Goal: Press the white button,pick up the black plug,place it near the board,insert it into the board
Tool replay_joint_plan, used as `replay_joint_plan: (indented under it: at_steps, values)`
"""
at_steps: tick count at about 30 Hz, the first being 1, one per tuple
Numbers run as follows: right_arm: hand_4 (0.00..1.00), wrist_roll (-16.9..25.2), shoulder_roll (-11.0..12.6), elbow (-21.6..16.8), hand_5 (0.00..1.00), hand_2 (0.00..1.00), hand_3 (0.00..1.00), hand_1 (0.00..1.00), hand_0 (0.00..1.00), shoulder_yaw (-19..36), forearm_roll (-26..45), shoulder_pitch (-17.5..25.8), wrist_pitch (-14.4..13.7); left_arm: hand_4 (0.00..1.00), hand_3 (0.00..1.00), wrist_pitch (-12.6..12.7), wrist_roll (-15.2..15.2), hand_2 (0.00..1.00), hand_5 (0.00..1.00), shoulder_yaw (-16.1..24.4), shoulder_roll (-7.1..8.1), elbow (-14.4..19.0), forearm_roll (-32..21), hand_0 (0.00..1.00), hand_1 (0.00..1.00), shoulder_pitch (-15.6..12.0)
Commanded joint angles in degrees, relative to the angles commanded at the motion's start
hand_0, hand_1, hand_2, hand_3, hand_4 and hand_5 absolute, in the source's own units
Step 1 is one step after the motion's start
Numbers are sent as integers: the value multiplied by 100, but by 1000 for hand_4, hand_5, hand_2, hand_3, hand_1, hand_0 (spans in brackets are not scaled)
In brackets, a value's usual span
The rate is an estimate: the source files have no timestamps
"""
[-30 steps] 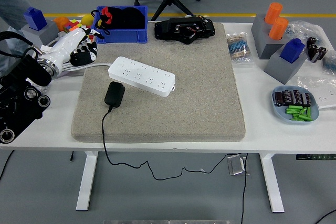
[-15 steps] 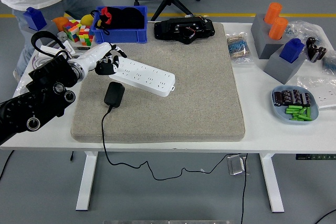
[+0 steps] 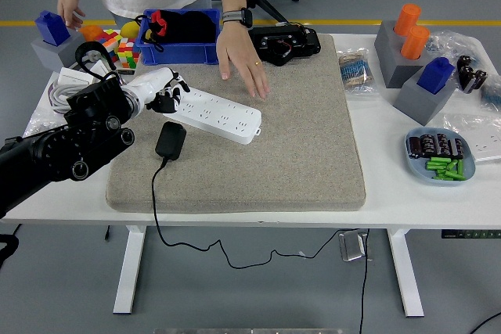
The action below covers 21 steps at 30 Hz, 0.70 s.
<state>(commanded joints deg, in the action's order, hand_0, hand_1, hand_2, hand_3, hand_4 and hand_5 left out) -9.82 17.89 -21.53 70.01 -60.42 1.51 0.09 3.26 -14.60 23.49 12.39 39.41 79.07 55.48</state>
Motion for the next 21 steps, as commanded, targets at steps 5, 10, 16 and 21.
replay_joint_plan:
  at_steps: [5, 10, 16, 21]
  values:
    - [664, 0, 8, -1, 436, 659, 618, 679, 773, -68, 16, -20, 2, 2, 705, 2, -10, 114, 2, -191, -106, -314, -110, 39, 11, 73]
    - [664, 3, 19, 3, 436, 659, 618, 679, 773, -106, 24, -32, -1, 2, 704, 79, 84, 114, 2, -259, -184, -563, -174, 38, 11, 66]
    - [664, -2, 15, 5, 437, 659, 618, 679, 772, -174, 41, -38, 3, 2, 704, 141, 133, 114, 2, -308, -287, -707, -208, 37, 11, 80]
    - [664, 2, 26, -2, 437, 659, 618, 679, 772, -195, 51, -50, 1, 2, 704, 121, 110, 114, 2, -400, -339, -771, -238, 37, 11, 82]
